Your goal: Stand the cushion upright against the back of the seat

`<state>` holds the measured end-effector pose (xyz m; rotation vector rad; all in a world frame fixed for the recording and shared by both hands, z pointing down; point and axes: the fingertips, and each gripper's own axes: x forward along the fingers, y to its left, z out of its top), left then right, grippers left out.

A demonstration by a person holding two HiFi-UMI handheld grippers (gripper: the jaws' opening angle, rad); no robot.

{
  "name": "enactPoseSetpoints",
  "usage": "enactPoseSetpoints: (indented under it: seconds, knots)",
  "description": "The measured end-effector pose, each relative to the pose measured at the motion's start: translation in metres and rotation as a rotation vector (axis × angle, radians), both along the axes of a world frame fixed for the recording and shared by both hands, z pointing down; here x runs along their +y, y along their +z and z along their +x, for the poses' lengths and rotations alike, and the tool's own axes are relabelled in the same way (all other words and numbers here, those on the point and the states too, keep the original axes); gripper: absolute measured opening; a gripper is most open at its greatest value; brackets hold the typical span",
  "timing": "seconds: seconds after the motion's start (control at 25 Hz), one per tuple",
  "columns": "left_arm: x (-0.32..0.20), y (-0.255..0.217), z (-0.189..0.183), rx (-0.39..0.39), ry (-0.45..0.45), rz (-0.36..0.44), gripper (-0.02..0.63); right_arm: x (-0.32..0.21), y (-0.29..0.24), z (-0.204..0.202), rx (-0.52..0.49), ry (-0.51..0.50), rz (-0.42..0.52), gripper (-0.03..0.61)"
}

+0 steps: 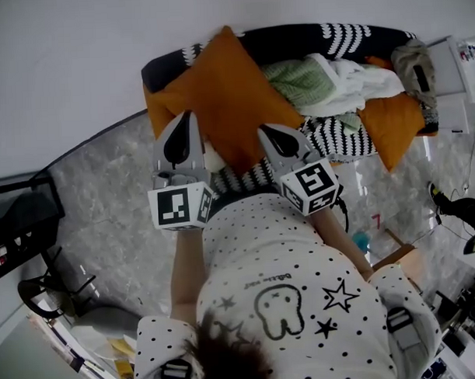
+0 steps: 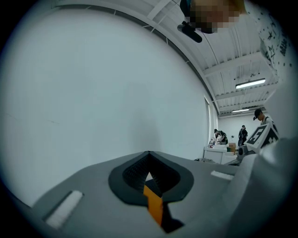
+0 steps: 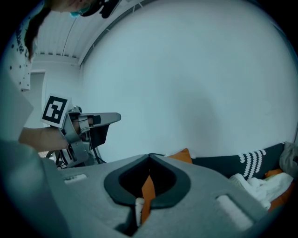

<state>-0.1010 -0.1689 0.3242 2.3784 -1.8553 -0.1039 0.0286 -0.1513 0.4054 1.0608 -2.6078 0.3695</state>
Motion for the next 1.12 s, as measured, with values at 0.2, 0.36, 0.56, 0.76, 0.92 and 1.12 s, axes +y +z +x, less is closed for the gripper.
enactPoseSetpoints:
  seconds: [0.2,0.36,0.56,0.76,0.92,1.12]
  knots:
    - [0.014,-0.009,0.001,0.01,-0.014,-0.011,0.002,-0.001,0.0,0.003,0.003,-0.001,0.0,-0.003]
    - [0.027,-0.007,0.005,0.0,-0.015,-0.017,0.002,0.003,-0.002,0.006,0.001,-0.001,0.004,-0.003]
    - [0.045,0.0,0.007,0.004,-0.01,-0.046,0.002,0.011,-0.007,0.008,-0.008,0.004,0.003,-0.003]
    - [0.065,0.01,0.013,0.017,0.005,-0.079,0.002,0.019,-0.009,0.006,-0.016,0.002,0.007,-0.003]
    - [0.081,0.019,0.012,0.026,0.015,-0.107,0.002,0.026,-0.009,-0.003,-0.031,-0.005,0.003,-0.003]
    - [0.095,0.027,0.004,0.04,0.013,-0.127,0.002,0.039,-0.002,-0.022,-0.025,-0.058,-0.023,-0.003]
